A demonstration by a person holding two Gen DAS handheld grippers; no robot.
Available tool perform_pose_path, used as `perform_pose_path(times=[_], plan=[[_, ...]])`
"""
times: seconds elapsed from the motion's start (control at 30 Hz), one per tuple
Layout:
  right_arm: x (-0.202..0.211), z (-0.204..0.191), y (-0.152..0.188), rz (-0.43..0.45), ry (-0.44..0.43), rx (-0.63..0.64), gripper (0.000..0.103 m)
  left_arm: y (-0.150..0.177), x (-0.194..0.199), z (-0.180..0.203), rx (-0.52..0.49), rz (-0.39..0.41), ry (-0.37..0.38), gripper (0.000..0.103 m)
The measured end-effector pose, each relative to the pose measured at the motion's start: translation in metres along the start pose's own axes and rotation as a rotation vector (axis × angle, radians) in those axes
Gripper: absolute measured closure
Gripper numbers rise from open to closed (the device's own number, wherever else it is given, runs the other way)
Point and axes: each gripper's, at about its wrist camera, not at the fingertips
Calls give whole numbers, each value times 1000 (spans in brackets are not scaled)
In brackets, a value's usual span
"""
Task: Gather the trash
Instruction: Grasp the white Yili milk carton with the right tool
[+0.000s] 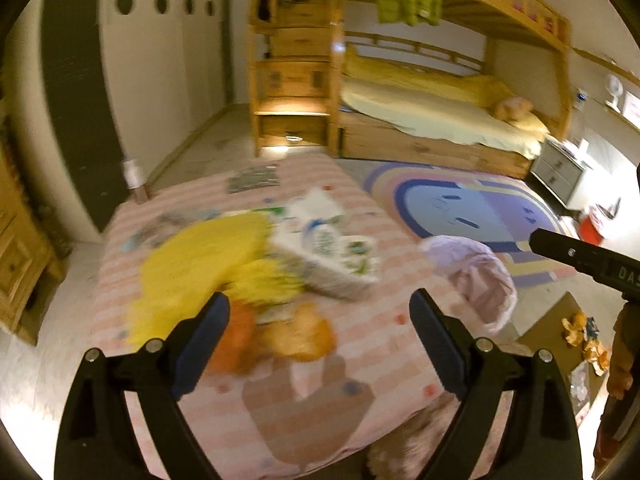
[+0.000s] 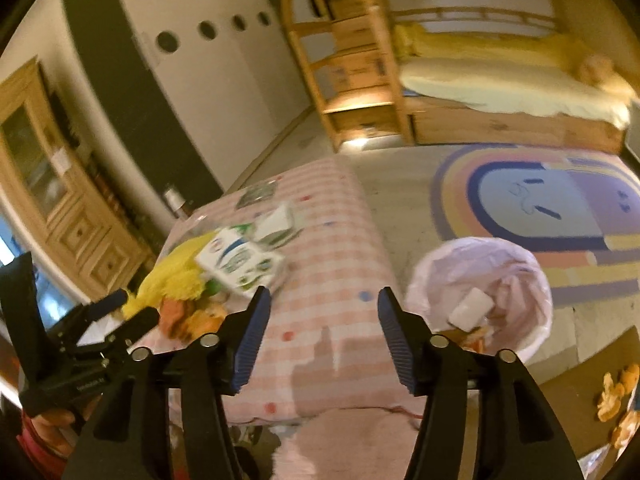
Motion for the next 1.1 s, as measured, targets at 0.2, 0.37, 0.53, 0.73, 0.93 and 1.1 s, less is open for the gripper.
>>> perform_pose_path(times=[0.2,0.37,0.53,0.73,0.93,1.1], plan=[[-24,-41,2,-69,-9,105,35,19,12,-52,99,10,-63,14],[-60,-63,-5,-141,-6,197,26,25,6,-89,180,-4,-100,14],[-100,-75,-20,-197,11,282,19,22,-3,-101,202,-17,-113,14],[-140,-82,-40,-254,30,378,14,14,-17,-101,193,-31,-122,14],[-168,-84,-57,-308,47,488,13,5,-23,-101,186,-30,-129,14],[-183,-79,-66,-349,-35,508,13,4,-26,-100,180,-36,-126,14]])
Point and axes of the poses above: each gripper's, at about its wrist camera, not at the fingertips, and x roughly against the way its jaws point, z to its right, y to its underside, and after that the axes turned 14 degrees about -z, right-handed
